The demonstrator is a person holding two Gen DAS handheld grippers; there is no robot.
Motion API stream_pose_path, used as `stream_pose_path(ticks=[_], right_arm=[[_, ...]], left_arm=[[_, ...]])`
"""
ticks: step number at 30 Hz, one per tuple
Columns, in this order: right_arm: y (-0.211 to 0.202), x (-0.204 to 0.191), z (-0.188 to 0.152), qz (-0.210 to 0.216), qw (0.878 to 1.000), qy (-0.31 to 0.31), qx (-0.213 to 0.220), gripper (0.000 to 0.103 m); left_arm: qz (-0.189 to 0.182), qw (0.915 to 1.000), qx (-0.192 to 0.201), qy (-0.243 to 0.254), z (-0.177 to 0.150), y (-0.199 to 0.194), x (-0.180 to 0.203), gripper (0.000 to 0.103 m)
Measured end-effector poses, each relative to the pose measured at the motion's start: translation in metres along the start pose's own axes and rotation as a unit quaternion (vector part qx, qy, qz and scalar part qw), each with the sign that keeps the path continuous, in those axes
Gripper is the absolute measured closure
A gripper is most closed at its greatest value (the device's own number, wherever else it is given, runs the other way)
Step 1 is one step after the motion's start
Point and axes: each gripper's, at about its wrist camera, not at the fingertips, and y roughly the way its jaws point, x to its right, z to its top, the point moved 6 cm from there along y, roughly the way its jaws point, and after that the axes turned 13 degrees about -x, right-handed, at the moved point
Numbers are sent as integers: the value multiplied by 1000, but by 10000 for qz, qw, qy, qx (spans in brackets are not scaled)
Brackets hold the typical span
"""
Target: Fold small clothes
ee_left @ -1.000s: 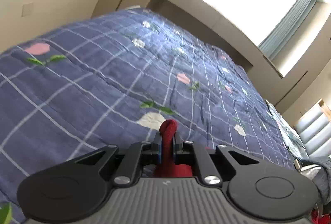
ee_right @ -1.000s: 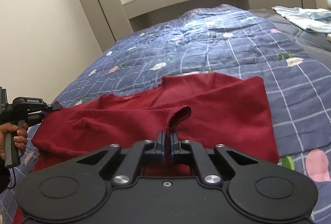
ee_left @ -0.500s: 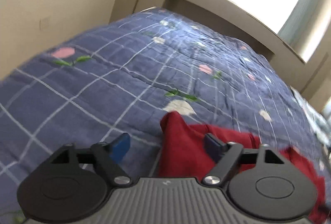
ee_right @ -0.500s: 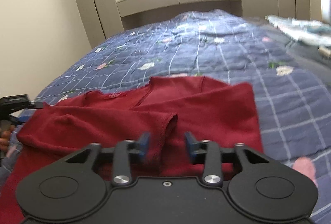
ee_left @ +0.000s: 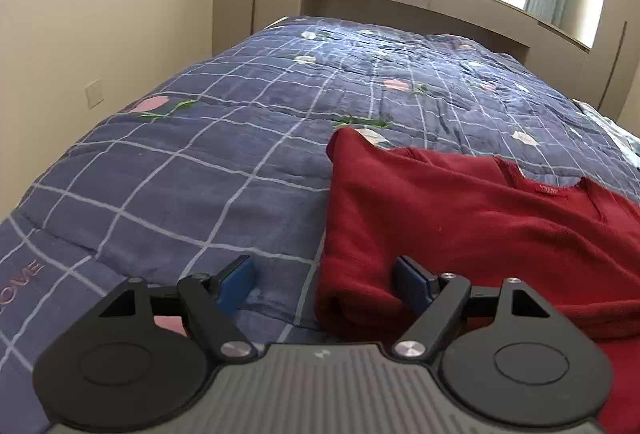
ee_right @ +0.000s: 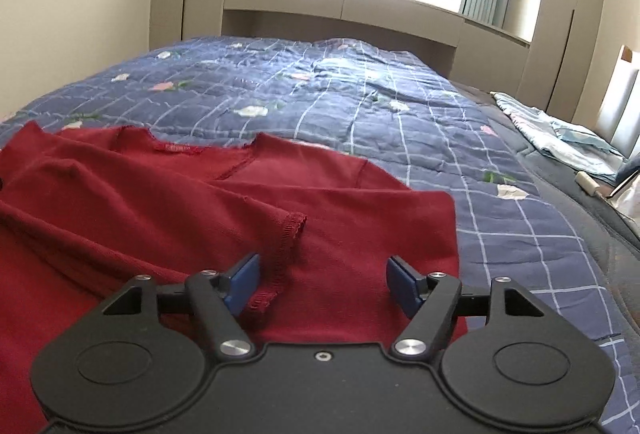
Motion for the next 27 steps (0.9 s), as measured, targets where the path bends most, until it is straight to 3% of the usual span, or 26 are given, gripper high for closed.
stream_pose_path(ticks=[4, 7, 11, 14, 22, 27], right_arm=[[-22, -4, -3, -12, 9997, -168, 193, 19], [-22, -12, -12, -178, 9989, -432, -33, 19], [-39, -11, -19, -51, 9995, -323, -49, 18], [-72, -7, -24, 12, 9990, -335, 284, 1], [-156, 1, -62, 131, 9959, -601, 665, 1], [-198, -9, -106, 438, 9929, -909, 634, 1]], left_arm=[[193, 9998, 46, -25, -5, -11, -5, 15], [258, 9996, -110, -77, -13, -8, -8, 13], [287, 9994, -174, -122, -15, -26, -4, 7], [133, 9998, -62, -104, -22, -52, 1, 1], [-329, 9989, -314, 66, -74, -119, 16, 0], [-358, 9977, -294, 494, -120, -157, 23, 0]])
